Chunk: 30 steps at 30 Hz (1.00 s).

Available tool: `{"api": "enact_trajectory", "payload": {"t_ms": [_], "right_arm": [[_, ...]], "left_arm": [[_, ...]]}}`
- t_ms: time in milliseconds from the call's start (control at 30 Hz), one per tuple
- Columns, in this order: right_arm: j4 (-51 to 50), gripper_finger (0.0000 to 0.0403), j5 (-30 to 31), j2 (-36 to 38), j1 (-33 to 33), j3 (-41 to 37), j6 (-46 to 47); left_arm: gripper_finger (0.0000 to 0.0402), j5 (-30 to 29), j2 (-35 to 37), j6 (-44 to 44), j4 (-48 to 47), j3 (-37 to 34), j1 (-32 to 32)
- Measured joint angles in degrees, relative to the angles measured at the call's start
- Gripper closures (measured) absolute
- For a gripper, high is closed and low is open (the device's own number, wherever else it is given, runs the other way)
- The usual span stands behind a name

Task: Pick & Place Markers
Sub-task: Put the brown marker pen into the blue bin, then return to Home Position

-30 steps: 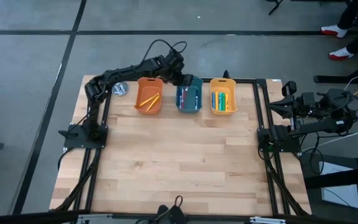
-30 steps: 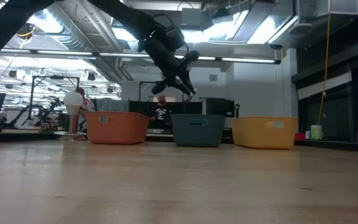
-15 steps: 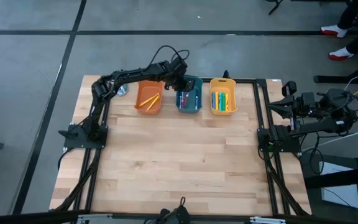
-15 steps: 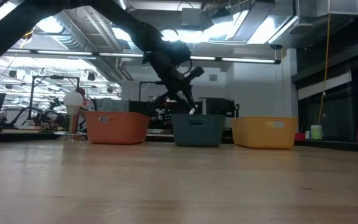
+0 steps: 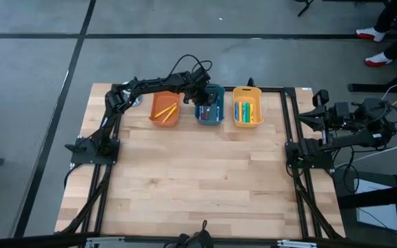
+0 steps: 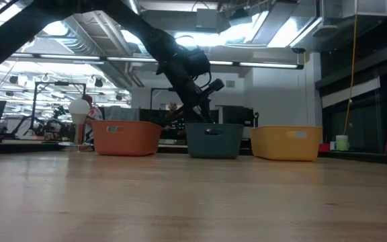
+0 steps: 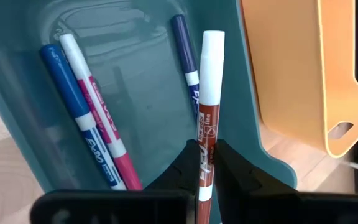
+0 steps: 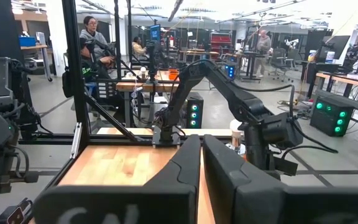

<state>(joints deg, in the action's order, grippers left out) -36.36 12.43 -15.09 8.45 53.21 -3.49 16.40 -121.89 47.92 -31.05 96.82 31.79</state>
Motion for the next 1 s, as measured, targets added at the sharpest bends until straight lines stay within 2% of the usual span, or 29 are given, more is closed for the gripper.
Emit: {"api": "enact_trajectory", "payload": {"t_ms": [200, 467, 667, 867, 1000], "right_arm": [[0.0, 0.0382, 0.01, 0.0, 0.02, 0.0, 0.0], [0.0, 0.0382, 0.0, 0.0, 0.0, 0.0, 0.0], [0.0, 0.0382, 0.0, 0.0, 0.02, 0.0, 0.0], [0.0, 0.0382, 0.02, 0.0, 0.0, 0.0, 0.0], [0.0, 0.0382, 0.0, 0.0, 0.02, 0.0, 0.02]], "left_arm": [[0.0374, -0.54, 0.0, 0.9, 0.05, 0.0, 0.0], [0.0319, -1.11, 0.0, 2.36, 0.04, 0.0, 0.0], [0.0295, -1.1, 0.0, 2.38, 0.07, 0.0, 0.0], [0.0289, -0.8, 0.0, 2.38, 0.04, 0.0, 0.0], [0.0299, -0.08, 0.21, 2.36, 0.06, 0.0, -0.12]]}}
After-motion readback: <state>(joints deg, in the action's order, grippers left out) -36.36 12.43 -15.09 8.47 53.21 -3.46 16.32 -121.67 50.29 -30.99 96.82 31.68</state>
